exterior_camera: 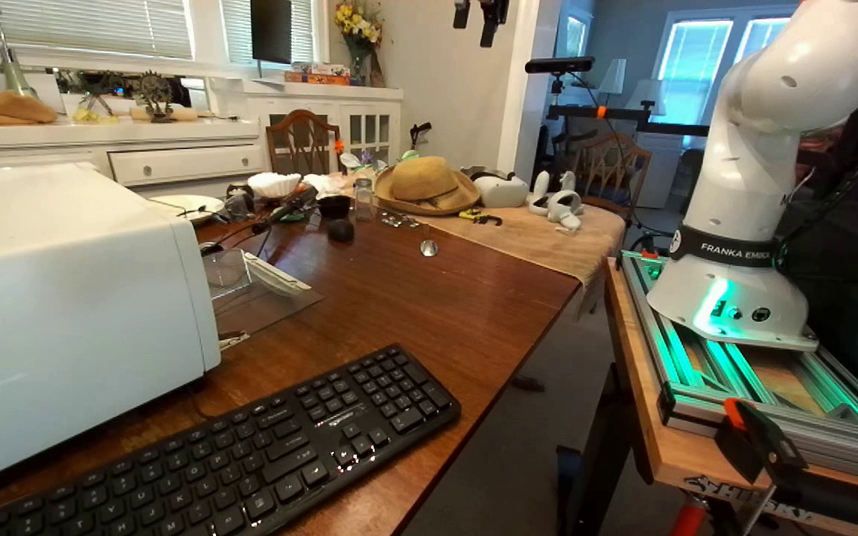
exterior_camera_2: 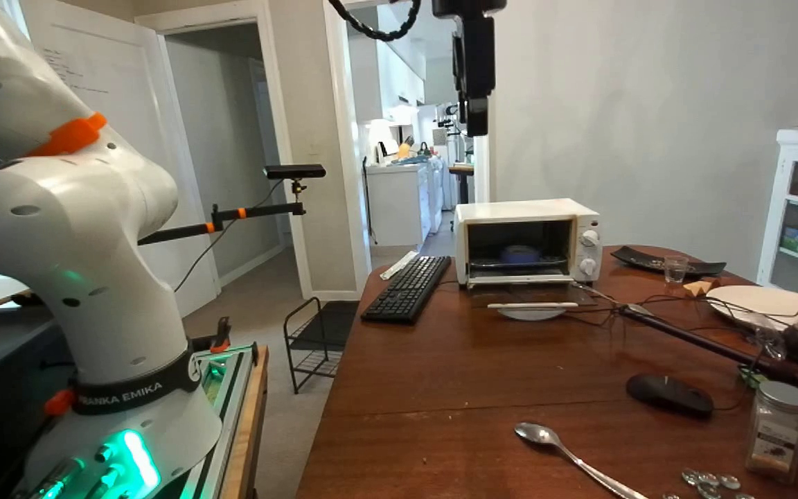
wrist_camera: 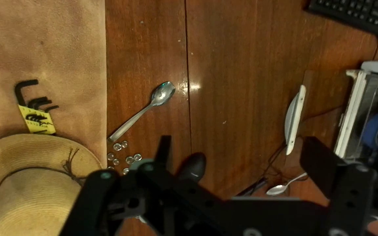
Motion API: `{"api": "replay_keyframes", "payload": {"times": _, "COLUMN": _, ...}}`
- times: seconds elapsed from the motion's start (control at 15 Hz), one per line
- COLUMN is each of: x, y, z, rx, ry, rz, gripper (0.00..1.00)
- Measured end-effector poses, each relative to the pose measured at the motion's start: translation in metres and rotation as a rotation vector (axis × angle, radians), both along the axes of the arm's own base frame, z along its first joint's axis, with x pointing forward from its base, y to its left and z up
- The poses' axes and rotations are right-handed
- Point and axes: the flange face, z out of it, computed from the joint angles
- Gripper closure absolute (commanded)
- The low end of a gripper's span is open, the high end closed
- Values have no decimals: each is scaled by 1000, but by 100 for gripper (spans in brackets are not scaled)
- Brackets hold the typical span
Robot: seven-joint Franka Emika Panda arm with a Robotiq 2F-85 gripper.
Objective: Use the silver spoon to pull out the oven rack then put the blue masking tape on top of the oven.
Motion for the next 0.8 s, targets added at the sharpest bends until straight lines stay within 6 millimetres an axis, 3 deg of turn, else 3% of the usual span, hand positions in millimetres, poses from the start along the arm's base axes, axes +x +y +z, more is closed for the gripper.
{"api": "replay_keyframes", "payload": {"times": 0.27, "x": 32, "y": -41, "z": -53, "rx": 21, "ry": -3, "rz": -218, "gripper": 0}}
{"api": "replay_keyframes", "payload": {"times": 0.47, "x": 44, "y": -67, "z": -103, "rx": 23, "ry": 17, "rz": -381, "gripper": 0}}
{"api": "replay_keyframes", "payload": {"times": 0.6, "x": 47, "y": -74, "z": -136, "rx": 29, "ry": 35, "rz": -487, "gripper": 0}}
{"api": "replay_keyframes", "payload": {"times": 0.8, "x": 50, "y": -69, "z": -183, "rx": 48, "ry": 61, "rz": -646, "gripper": 0}}
